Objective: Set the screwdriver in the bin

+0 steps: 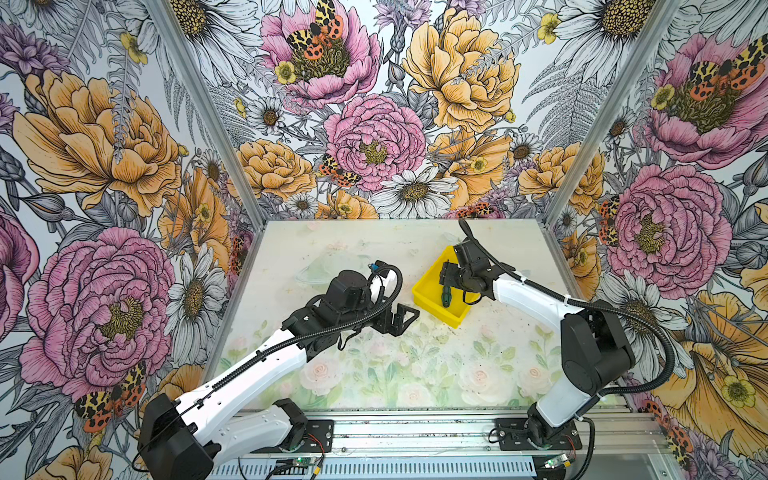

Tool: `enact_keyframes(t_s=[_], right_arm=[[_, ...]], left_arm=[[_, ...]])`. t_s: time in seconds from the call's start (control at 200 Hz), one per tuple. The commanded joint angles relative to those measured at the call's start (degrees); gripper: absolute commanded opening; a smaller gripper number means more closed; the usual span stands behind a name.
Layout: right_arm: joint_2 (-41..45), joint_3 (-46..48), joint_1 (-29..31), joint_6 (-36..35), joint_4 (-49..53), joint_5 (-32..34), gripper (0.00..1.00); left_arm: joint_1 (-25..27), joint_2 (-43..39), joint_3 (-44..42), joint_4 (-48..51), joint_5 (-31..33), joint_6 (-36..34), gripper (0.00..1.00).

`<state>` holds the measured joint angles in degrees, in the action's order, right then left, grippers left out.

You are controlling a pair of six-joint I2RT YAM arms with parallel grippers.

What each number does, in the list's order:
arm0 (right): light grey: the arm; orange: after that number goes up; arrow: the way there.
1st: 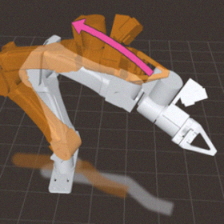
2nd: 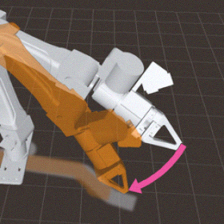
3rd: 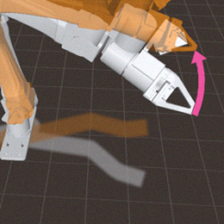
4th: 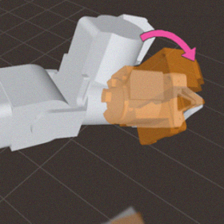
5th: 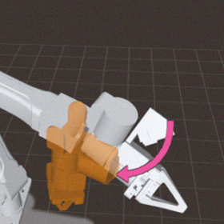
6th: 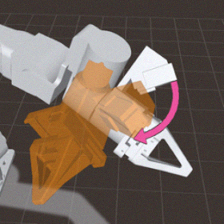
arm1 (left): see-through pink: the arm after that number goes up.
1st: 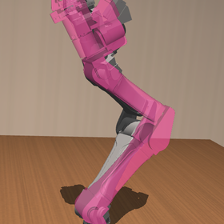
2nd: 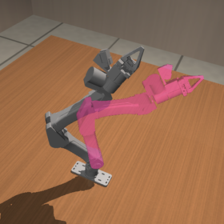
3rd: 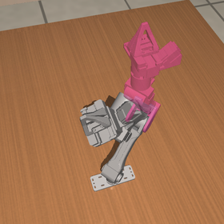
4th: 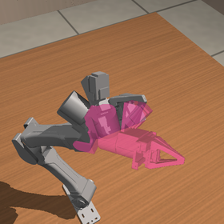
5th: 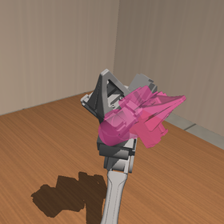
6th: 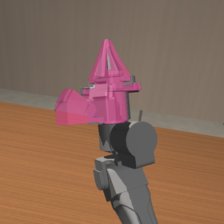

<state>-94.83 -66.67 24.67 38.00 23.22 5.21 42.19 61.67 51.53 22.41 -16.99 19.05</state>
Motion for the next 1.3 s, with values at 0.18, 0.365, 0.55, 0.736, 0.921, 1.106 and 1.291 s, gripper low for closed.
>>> enact_keyframes(t_s=[0.18, 0.365, 0.55, 0.736, 0.921, 1.106, 1.291], right_arm=[[9.56, 4.62, 0.05, -1.61, -0.74, 4.78, 1.00], [16.68, 9.15, -0.04, -3.52, -0.55, 7.52, 0.99], [26.04, 14.51, -0.09, -6.62, -0.44, 11.39, 0.99], [35.59, 21.92, -1.07, -11.01, -2.27, 19.67, 1.00], [40.94, 31.50, -5.71, -11.33, -10.76, 27.42, 0.99], [44.17, 41.99, -12.21, -21.40, -27.46, 22.90, 0.99], [33.92, 42.42, -16.47, -30.03, -39.33, 20.97, 1.00]], left_arm=[[-0.94, -2.78, -0.87, 4.35, 16.95, -0.83, 0.99], [-5.92, -7.50, -4.31, 5.01, 22.17, -0.89, 0.99], [-14.66, -14.01, -8.47, 5.66, 23.56, -1.09, 0.99], [-23.20, -15.72, -15.03, 1.56, 27.33, -2.14, 0.99], [-28.71, -14.27, -18.50, -4.01, 32.28, -5.04, 0.99], [-31.51, -12.09, -23.73, -15.63, 33.74, -10.69, 0.99], [-36.46, -6.43, -27.33, -29.52, 35.56, -13.26, 0.99]])
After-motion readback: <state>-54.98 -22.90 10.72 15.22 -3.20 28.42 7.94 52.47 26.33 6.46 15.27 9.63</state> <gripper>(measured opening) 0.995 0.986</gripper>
